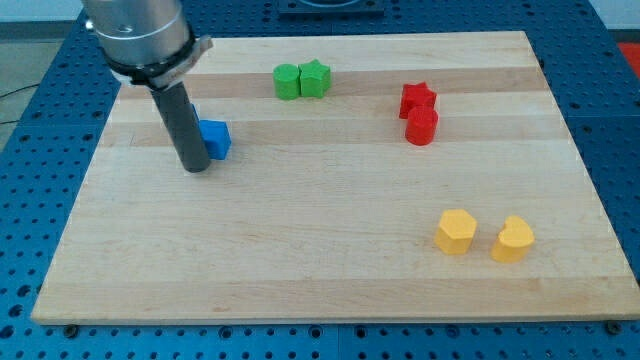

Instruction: Slide the blue cube to the top left of the yellow hexagon

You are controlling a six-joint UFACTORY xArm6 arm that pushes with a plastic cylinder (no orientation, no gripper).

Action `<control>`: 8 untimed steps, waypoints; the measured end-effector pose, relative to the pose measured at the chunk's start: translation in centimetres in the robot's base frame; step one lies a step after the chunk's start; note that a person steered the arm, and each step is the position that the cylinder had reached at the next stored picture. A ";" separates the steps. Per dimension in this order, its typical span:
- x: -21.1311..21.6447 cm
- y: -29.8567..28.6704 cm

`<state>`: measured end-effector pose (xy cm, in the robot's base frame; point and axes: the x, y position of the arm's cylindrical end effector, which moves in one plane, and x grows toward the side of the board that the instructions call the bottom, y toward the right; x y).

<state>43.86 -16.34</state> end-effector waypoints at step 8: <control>7.2 21.6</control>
